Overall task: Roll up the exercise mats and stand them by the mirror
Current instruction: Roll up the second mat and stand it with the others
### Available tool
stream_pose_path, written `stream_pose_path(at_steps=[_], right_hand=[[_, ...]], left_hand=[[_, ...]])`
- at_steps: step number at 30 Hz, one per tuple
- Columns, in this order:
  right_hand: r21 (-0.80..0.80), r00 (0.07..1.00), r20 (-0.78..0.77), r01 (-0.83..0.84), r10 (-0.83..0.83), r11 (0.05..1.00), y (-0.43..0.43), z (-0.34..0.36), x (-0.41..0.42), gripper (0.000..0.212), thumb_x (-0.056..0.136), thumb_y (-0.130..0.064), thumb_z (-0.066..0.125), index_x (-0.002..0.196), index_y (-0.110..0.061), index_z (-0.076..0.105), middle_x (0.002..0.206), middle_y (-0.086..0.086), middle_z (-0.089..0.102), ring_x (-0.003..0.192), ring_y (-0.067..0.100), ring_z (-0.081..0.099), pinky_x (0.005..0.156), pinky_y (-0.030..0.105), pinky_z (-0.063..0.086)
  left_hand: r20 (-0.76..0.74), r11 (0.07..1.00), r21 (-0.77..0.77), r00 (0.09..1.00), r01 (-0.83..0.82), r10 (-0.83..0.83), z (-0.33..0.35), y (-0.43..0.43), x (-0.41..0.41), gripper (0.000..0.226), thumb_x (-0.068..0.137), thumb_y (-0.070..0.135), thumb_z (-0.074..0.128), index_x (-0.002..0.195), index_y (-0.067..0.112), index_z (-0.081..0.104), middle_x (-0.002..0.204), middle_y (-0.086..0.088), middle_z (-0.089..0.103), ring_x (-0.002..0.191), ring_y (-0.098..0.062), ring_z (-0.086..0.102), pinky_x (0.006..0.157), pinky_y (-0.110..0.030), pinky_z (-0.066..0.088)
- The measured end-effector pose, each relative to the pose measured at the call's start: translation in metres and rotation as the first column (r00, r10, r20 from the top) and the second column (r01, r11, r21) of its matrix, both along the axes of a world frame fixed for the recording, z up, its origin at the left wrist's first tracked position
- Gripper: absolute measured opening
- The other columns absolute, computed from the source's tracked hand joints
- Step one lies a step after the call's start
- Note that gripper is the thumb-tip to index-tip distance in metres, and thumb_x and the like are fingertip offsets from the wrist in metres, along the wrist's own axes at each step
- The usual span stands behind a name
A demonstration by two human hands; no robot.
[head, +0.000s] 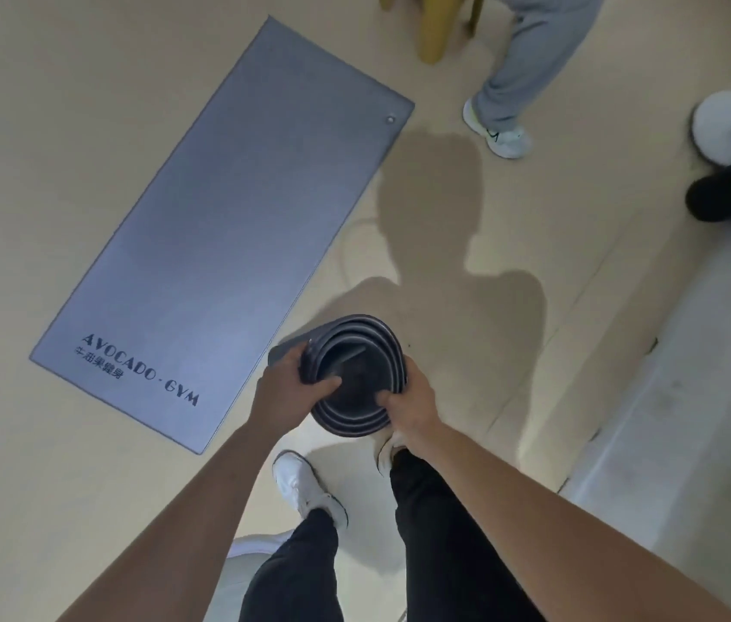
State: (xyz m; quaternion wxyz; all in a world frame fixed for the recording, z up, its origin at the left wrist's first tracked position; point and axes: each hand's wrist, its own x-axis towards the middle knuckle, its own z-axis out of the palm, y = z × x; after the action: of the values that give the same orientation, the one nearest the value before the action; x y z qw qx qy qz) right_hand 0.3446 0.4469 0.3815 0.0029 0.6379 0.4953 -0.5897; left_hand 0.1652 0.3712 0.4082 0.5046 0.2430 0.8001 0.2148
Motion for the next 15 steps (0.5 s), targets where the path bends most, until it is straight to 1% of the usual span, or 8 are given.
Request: stream_pose_path(at_steps=[1,2,4,6,8,10,13,15], right_hand=[[-0.003,0.999,-0.014,0.036,-0.036,0.999,0.010,0.009,0.014,0.060,0.082,0.008,0.065,0.135,-0.017,0.057,0.114,0.001,0.070,0.108,0.024,0.068,0.095,0.044,0.059],[-0.004,0.998,-0.021,0.066,-0.066,0.998,0.021,0.019,0.029,0.061,0.081,0.008,0.065,0.136,-0.018,0.058,0.113,0.000,0.070,0.108,0.024,0.068,0.095,0.044,0.059],[0.008,0.994,-0.025,0.111,-0.111,0.994,0.044,0.039,0.061,0.062,0.080,0.007,0.066,0.134,-0.022,0.058,0.112,-0.003,0.071,0.106,0.023,0.069,0.093,0.044,0.060],[0.008,0.989,-0.025,0.147,-0.147,0.989,0.070,0.059,0.094,0.062,0.079,0.004,0.066,0.130,-0.030,0.058,0.110,-0.004,0.071,0.102,0.023,0.070,0.088,0.047,0.061],[-0.026,0.978,-0.040,0.204,-0.205,0.979,0.096,0.078,0.128,0.060,0.081,0.002,0.063,0.127,-0.036,0.057,0.106,-0.003,0.072,0.095,0.024,0.073,0.073,0.048,0.065],[-0.062,0.954,-0.060,0.291,-0.294,0.955,0.121,0.100,0.160,0.060,0.084,0.004,0.060,0.126,-0.039,0.057,0.106,0.002,0.071,0.089,0.028,0.074,0.061,0.045,0.065],[-0.056,0.912,-0.067,0.402,-0.405,0.914,0.156,0.128,0.201,0.058,0.085,0.005,0.058,0.116,-0.044,0.058,0.105,0.005,0.071,0.089,0.031,0.074,0.061,0.048,0.065],[-0.038,0.879,-0.068,0.470,-0.471,0.882,0.178,0.143,0.226,0.059,0.085,0.004,0.060,0.110,-0.049,0.058,0.105,0.004,0.072,0.088,0.031,0.074,0.061,0.048,0.065]], left_hand=[[-0.006,0.999,0.006,0.999,0.051,-0.051,0.011,0.015,0.011,0.060,0.082,0.035,0.084,0.136,0.030,0.058,0.116,0.006,0.069,0.098,-0.018,0.069,0.088,-0.033,0.052],[-0.006,0.996,0.017,0.996,0.090,-0.090,0.021,0.031,0.022,0.059,0.080,0.037,0.084,0.133,0.032,0.058,0.110,0.010,0.069,0.085,-0.014,0.068,0.083,-0.032,0.052],[-0.002,0.987,0.017,0.987,0.158,-0.158,0.040,0.063,0.046,0.059,0.080,0.036,0.081,0.134,0.031,0.060,0.101,0.012,0.071,0.065,-0.007,0.061,0.073,-0.033,0.054],[-0.014,0.969,0.000,0.969,0.246,-0.246,0.054,0.095,0.071,0.057,0.081,0.035,0.078,0.135,0.033,0.060,0.098,0.010,0.074,0.058,-0.009,0.060,0.069,-0.039,0.057],[-0.011,0.947,-0.005,0.947,0.320,-0.320,0.067,0.128,0.098,0.054,0.080,0.035,0.076,0.132,0.034,0.061,0.096,0.010,0.075,0.057,-0.013,0.063,0.069,-0.044,0.059],[0.003,0.931,-0.006,0.931,0.366,-0.366,0.080,0.162,0.126,0.056,0.077,0.036,0.074,0.131,0.030,0.063,0.098,0.009,0.075,0.066,-0.017,0.069,0.071,-0.046,0.060],[0.008,0.896,0.029,0.896,0.444,-0.444,0.104,0.218,0.168,0.059,0.079,0.028,0.076,0.136,0.023,0.060,0.102,0.011,0.071,0.085,-0.016,0.071,0.080,-0.039,0.058],[0.014,0.871,0.062,0.872,0.488,-0.490,0.115,0.254,0.195,0.058,0.083,0.020,0.076,0.138,0.025,0.059,0.098,0.020,0.066,0.089,-0.009,0.068,0.080,-0.029,0.055]])
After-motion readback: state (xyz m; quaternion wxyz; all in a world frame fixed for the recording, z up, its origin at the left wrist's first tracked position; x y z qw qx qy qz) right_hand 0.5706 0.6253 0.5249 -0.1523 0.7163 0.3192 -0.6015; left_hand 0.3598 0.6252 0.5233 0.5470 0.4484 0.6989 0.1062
